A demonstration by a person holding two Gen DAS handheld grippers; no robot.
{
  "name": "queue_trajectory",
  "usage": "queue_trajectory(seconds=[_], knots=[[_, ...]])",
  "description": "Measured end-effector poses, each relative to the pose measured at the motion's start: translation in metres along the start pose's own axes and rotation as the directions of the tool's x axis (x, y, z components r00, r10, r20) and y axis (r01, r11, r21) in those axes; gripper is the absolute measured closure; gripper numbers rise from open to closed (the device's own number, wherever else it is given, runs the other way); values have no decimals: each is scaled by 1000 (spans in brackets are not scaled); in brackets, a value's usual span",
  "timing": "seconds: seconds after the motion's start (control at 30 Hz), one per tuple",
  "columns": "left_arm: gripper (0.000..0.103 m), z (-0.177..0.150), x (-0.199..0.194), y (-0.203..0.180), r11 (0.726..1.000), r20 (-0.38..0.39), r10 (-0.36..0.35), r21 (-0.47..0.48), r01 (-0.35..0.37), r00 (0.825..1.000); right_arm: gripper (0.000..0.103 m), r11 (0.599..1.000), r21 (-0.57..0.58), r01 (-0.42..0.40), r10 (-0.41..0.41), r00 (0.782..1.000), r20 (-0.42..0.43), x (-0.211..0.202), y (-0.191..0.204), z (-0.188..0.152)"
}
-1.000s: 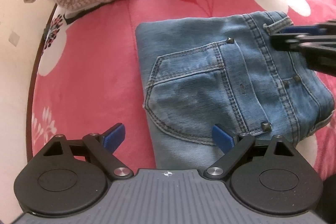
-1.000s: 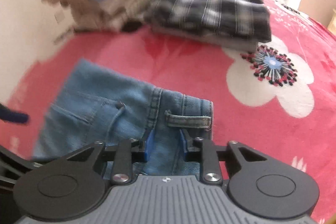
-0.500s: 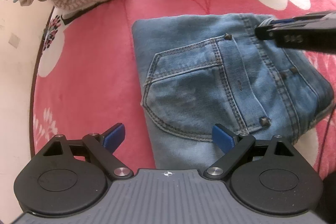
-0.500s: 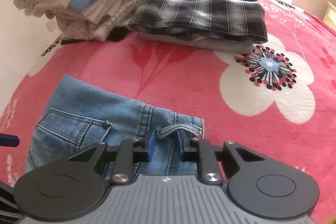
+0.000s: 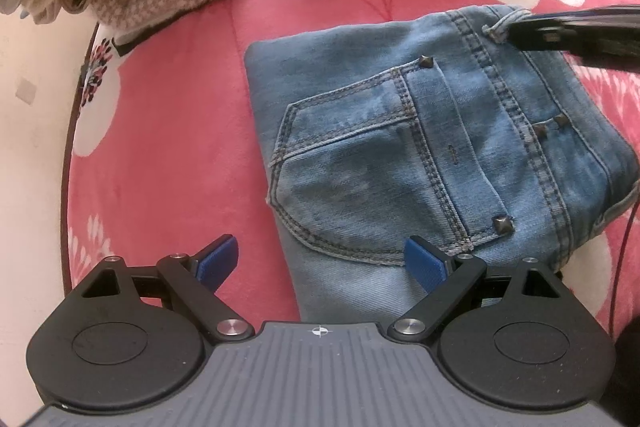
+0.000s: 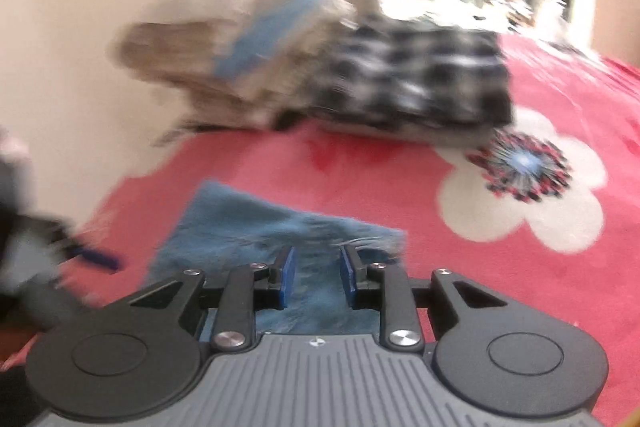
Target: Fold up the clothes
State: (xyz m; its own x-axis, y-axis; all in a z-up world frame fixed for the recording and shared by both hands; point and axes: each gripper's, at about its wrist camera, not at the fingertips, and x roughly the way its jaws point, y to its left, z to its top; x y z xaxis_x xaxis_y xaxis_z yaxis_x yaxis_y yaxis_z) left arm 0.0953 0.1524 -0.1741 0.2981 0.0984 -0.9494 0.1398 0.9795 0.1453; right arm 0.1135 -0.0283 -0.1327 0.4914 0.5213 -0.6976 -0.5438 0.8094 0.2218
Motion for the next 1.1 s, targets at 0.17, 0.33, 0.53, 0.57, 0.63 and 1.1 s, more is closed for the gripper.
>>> queue_trajectory(seconds=[0.17,0.33,0.53,0.57,0.63,1.1], knots=[[10,-2,2,2,1000,1,-10,-14,10,1000,77,1000,-20,13,-16,986,-164,21,0,-46],[10,-4,4,3,999,6,-26,-22,26,1000,77,996,81,33,-21,989,-148,18,0,-39],[11,-14,-16,19,997,80,-69,-15,70,994,74,995,90,-44,55,990,-132,-11,9,-48],[11,-16,-20,24,997,101,-77,-20,80,992,74,995,88,-49,62,987,-152,-10,11,-51],[10,-20,-23,33,994,127,-99,-39,105,987,77,999,49,14,-2,972,-234,7,16,-66],[12,-24,-2,46,965,133,-194,-154,214,972,60,950,313,7,38,990,-139,-30,-16,-56]])
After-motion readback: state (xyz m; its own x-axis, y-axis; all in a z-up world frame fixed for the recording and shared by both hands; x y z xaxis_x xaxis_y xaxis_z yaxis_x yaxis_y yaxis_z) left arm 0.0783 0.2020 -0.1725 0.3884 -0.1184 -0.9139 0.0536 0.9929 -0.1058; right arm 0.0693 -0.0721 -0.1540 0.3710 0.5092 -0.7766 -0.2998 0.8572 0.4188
